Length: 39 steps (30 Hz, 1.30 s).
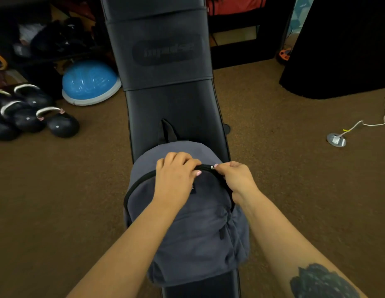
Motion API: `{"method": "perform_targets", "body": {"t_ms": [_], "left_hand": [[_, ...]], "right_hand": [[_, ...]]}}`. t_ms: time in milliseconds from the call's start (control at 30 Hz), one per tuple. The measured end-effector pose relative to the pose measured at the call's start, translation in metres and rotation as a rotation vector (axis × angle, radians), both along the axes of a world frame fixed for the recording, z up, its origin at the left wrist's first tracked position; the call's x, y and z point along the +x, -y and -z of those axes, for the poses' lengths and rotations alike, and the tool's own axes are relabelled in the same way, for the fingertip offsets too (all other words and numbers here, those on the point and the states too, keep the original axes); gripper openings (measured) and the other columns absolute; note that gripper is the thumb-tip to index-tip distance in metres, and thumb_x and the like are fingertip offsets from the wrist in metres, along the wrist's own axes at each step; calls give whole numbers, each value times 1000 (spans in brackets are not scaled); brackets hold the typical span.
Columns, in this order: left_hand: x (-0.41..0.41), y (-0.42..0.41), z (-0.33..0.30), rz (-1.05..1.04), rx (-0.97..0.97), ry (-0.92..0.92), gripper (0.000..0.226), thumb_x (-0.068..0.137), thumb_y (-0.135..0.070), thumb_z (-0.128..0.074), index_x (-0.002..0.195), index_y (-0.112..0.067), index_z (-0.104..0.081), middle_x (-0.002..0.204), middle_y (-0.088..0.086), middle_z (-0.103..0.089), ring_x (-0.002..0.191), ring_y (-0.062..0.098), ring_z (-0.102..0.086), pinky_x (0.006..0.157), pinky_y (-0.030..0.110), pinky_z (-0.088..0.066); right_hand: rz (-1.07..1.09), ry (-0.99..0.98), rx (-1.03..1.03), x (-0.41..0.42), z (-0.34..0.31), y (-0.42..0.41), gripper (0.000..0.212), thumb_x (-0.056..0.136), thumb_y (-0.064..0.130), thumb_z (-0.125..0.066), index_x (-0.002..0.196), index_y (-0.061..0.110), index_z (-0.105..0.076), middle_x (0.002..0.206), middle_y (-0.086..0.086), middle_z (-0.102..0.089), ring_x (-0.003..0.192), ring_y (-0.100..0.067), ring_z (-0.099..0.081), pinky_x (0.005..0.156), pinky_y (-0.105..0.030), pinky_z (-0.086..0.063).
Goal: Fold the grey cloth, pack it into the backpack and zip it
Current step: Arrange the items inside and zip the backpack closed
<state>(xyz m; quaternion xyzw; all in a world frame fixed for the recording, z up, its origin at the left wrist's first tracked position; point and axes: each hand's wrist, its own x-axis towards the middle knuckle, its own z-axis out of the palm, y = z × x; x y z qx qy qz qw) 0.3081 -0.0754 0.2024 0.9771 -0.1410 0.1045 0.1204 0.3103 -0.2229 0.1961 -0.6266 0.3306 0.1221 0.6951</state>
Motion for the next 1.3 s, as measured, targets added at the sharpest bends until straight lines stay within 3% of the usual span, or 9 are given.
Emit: {"method": "perform_targets", "body": {"t_ms": [167,433,533,633,733,833,1000,1167,1300], "left_hand": [[12,22,5,104,80,-65,14,82,-33,-65,94,-29,-70,90,-6,-67,93,22,-57,80,37,-36],[25,18,-1,76,71,-147,19,90,-37,-52,103,-33,-66,101,-8,-63,105,16,-49,89,31,-25],[27,17,-1,49,38,-165,18,90,-35,-53,101,-32,-67,101,-8,-64,104,16,-50,89,30,-25],[25,19,0,23,20,-162,17,89,-36,-54,100,-31,-67,101,-8,-64,102,16,-50,89,30,-27],[22,24,0,8,33,-154,16,91,-34,-54,102,-29,-65,106,-9,-62,104,17,-49,87,30,-24],[16,37,1,76,94,-161,21,90,-37,-53,108,-30,-60,114,-9,-57,112,19,-44,90,34,-22],[17,55,11,210,268,-203,26,92,-37,-49,115,-30,-60,115,-5,-59,113,21,-45,91,37,-17],[23,55,11,183,246,-242,21,93,-33,-49,112,-33,-60,114,-8,-60,111,18,-47,95,36,-23],[22,54,10,168,228,-231,20,93,-33,-49,110,-33,-61,113,-8,-60,110,17,-48,96,36,-24]], "right_hand": [[-22,11,20,-2,3,5,13,85,14,-65,74,11,-60,79,-10,-65,81,-22,-61,63,-28,-47],[53,-36,89,-4,13,12,11,86,12,-62,77,10,-58,78,-11,-62,76,-22,-60,62,-30,-48],[66,-87,75,-12,19,24,7,88,11,-59,81,10,-58,79,-9,-62,70,-17,-58,54,-26,-41],[76,-135,84,-21,28,35,2,91,9,-55,90,8,-56,89,-9,-61,80,-19,-59,49,-23,-36],[128,-176,142,-25,38,39,10,91,7,-55,81,7,-54,100,-14,-62,79,-21,-60,30,-12,-35],[139,-194,160,-26,43,41,14,91,8,-55,77,9,-54,94,-11,-62,73,-16,-58,26,-9,-32],[142,-165,184,-28,46,43,10,91,7,-55,81,8,-54,84,-7,-62,73,-14,-58,33,-11,-37],[158,-169,147,-30,55,41,9,88,10,-60,93,3,-57,99,-21,-65,90,-29,-64,69,-32,-50],[167,-188,121,-36,63,40,10,89,10,-59,95,3,-56,95,-17,-61,76,-20,-59,64,-29,-47]]}}
